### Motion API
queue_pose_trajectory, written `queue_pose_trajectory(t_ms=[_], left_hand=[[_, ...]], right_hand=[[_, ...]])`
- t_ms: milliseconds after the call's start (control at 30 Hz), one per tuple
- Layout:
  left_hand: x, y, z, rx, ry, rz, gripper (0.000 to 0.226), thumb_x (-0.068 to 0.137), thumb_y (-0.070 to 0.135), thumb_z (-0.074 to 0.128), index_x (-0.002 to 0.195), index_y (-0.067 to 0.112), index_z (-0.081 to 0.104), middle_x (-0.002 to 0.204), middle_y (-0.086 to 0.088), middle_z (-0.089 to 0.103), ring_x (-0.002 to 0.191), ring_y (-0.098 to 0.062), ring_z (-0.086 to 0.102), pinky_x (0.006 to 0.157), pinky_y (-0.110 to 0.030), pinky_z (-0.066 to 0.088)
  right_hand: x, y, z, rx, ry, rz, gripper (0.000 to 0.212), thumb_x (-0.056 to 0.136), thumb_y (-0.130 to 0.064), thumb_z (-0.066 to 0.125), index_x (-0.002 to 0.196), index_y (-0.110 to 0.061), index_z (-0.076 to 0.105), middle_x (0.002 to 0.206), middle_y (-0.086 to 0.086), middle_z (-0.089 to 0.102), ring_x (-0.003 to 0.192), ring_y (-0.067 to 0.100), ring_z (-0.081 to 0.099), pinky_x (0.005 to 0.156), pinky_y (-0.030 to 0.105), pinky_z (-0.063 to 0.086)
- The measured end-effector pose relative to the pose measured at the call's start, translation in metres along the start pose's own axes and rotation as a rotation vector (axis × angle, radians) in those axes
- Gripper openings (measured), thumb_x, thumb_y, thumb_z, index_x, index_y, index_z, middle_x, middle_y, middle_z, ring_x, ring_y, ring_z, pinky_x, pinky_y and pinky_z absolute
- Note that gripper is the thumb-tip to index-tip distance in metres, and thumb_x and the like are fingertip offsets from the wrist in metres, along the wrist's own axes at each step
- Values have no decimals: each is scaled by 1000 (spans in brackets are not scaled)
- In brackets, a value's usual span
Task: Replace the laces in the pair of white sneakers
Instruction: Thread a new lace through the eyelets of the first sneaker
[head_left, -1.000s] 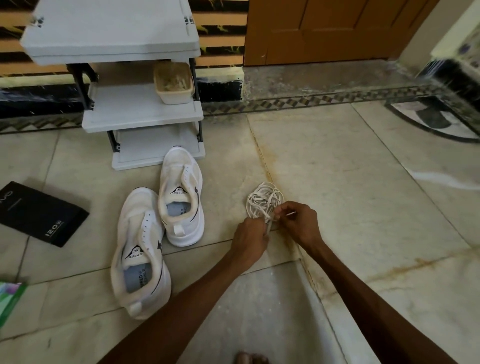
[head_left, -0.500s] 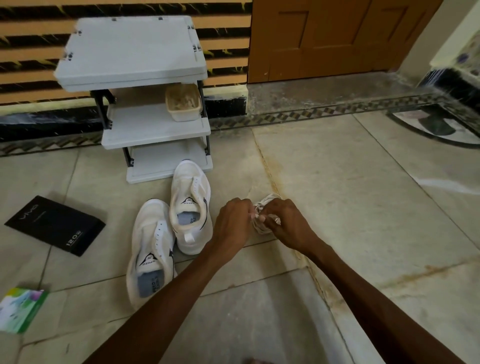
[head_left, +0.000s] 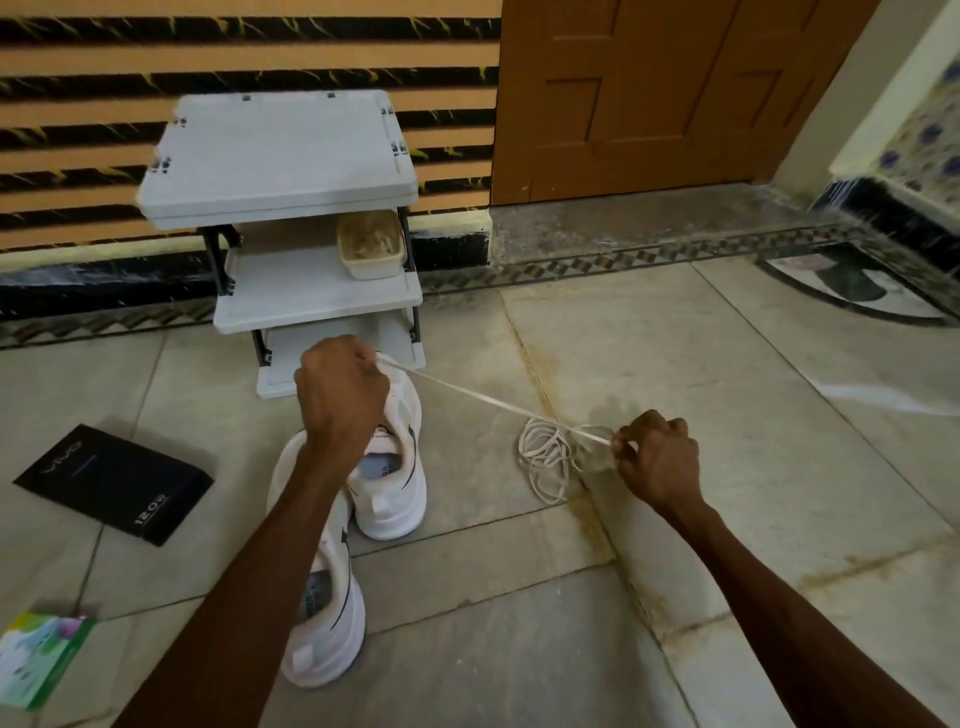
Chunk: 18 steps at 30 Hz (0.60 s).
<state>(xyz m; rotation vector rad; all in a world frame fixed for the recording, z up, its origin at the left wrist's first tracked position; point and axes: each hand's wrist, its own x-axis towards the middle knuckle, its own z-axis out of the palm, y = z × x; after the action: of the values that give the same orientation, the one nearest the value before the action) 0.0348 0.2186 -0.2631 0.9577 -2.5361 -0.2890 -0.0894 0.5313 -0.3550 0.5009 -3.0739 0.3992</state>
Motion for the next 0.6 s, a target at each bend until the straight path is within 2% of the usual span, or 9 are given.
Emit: queue_pose_trajectory(t_ms=[67,133,233,300,400,500,600], left_hand=[[-4,7,4,-99,-34,6,23,88,2,49,91,5,72,93,-13,71,84,-27,65,70,-29,43],[-15,22,10,-265,-142,27,23,88,1,51,93,10,72,92,-7,72,78,-18,62,71,-24,42],[-35,44,17,-544,-379,108,18,87,4,60,95,18,69,74,4,68,69,-11,63,66,-21,47],[-46,53,21,-628,-464,161,18,86,10,67,99,22,68,64,8,62,62,-7,61,64,-21,49],[-54,61,31,-635,-471,206,23,87,13,67,107,24,70,64,10,59,66,-8,61,69,-23,50],[-54,62,37,-620,-435,204,22,88,11,64,103,21,75,76,7,66,72,-7,64,67,-16,47],[-54,61,40,-637,-437,196,20,88,14,66,104,21,74,76,6,69,66,-2,60,65,-15,47]], right_hand=[[2,-13,-3,36,7,-77,18,87,-20,58,91,-14,74,110,5,64,98,34,52,77,40,46],[2,-32,-6,143,-8,-167,15,89,-21,60,89,-17,75,109,4,65,98,33,53,78,41,46],[2,-58,-11,336,-19,-269,14,93,-22,62,85,-19,73,102,1,67,97,28,56,85,43,43],[1,-74,-16,434,3,-350,16,93,-18,64,79,-18,72,92,0,69,92,24,59,88,43,41],[-1,-88,-22,487,23,-418,16,91,-13,66,77,-15,73,84,1,70,88,22,61,87,40,39],[-2,-94,-26,514,31,-410,15,90,-12,66,78,-14,73,85,1,70,90,20,61,89,35,35],[-4,-99,-29,529,34,-419,15,90,-10,66,77,-13,74,83,-3,70,91,18,60,91,35,35]])
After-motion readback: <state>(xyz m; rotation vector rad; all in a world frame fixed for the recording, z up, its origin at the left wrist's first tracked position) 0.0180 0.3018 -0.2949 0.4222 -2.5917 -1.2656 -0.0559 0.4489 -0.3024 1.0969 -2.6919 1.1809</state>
